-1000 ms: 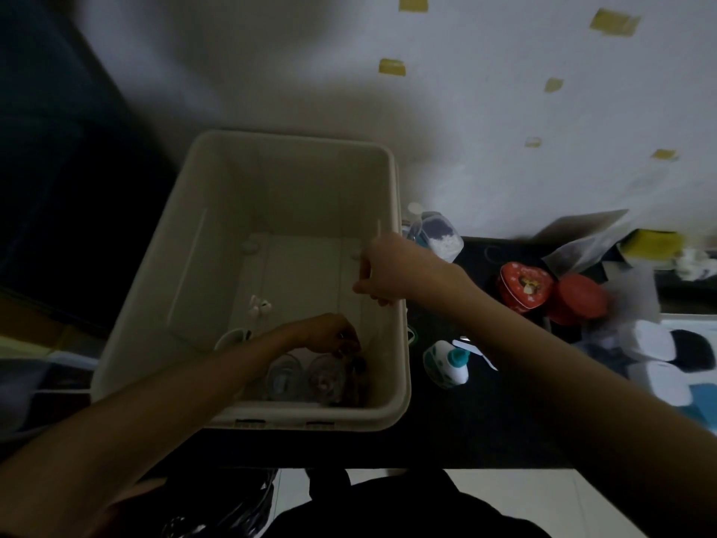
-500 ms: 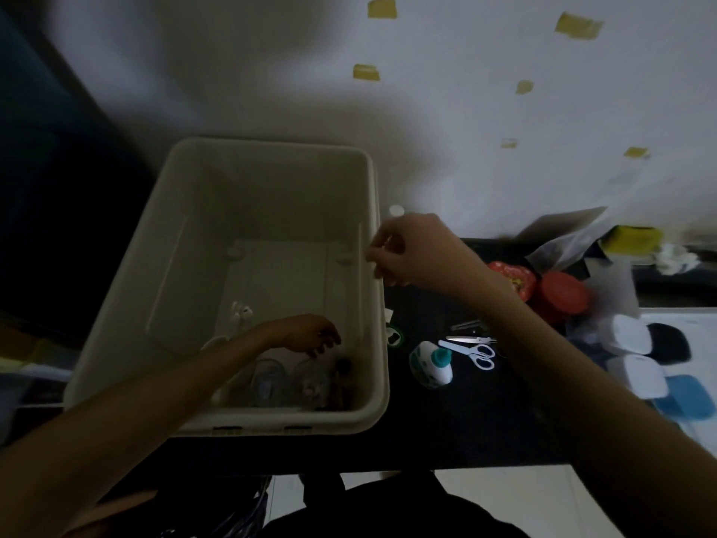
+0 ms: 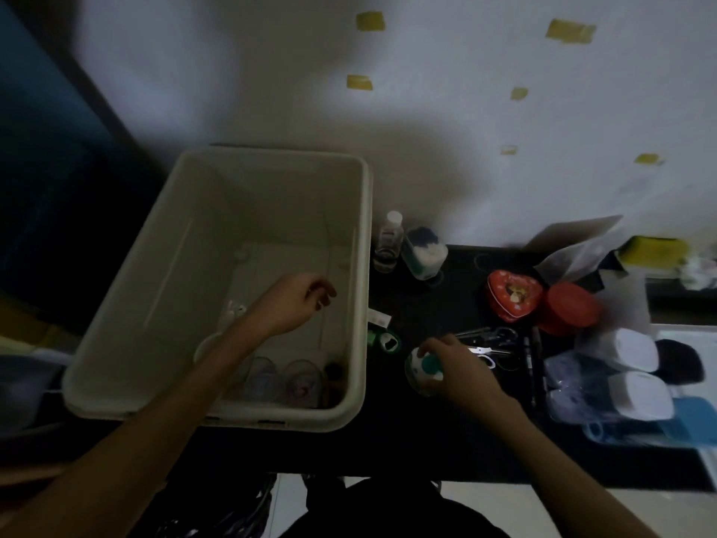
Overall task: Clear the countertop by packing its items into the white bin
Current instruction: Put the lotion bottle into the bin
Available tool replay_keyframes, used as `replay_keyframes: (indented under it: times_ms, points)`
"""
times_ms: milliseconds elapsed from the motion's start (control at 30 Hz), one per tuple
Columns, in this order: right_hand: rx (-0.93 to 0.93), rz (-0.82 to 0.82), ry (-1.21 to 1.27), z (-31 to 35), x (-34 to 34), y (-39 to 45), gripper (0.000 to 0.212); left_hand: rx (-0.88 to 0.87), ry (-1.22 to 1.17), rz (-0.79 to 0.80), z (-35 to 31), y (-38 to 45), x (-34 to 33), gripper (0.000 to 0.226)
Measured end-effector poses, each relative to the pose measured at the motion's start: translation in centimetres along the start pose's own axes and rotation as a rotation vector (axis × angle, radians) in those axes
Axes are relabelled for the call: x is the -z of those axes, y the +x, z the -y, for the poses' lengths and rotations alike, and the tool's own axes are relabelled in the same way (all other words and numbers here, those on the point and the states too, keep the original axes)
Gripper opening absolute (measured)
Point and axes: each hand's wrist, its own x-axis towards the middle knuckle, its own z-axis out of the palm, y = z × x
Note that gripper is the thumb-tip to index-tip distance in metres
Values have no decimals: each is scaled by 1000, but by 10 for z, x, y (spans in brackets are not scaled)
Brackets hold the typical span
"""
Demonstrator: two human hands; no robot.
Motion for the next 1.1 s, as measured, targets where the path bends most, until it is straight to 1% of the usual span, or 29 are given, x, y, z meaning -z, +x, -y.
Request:
replay_keyframes:
  times_ms: [67,133,200,300,400,467,533,600,667,733,800,833,967,1100]
  points:
    - [22,-57,27,-5,-7,1,46,-16,-74,-163,-7,-4,0,26]
    - [44,-89,86,-10,-8,3,41,-49,-117,-290,-14,-7,-1,27]
    - [79,-118,130,-15,-8,5,36,-93,-150,-379,-28,-11,-1,24]
    - [102,-165,192,-19,-4,5,33,-153,-165,-450,-54,-16,-3,18]
    - [125,-225,234,-15,16,2,35,-214,-147,-432,-81,-24,-6,19]
    - [190,-302,245,-5,41,-2,35,-243,-156,-388,-95,-27,-8,17]
    - [262,-385,266,12,77,-10,33,-276,-169,-320,-104,-27,-10,20]
    - [326,-456,265,32,116,-20,32,-281,-193,-225,-111,-25,-11,34]
    - [396,-498,233,53,152,-30,30,-268,-246,-135,-115,-24,-7,58]
    - [469,-533,217,75,180,-37,30,-289,-308,-95,-120,-22,0,81]
    - [554,-586,202,96,200,-39,31,-320,-353,-117,-125,-19,9,96]
    - [593,-609,184,107,208,-38,31,-331,-370,-144,-126,-18,15,98]
    - [672,-620,162,151,224,-27,33,-321,-431,-296,-117,-20,49,83]
    - [704,-562,181,196,220,-4,36,-271,-381,-356,-85,-34,95,76]
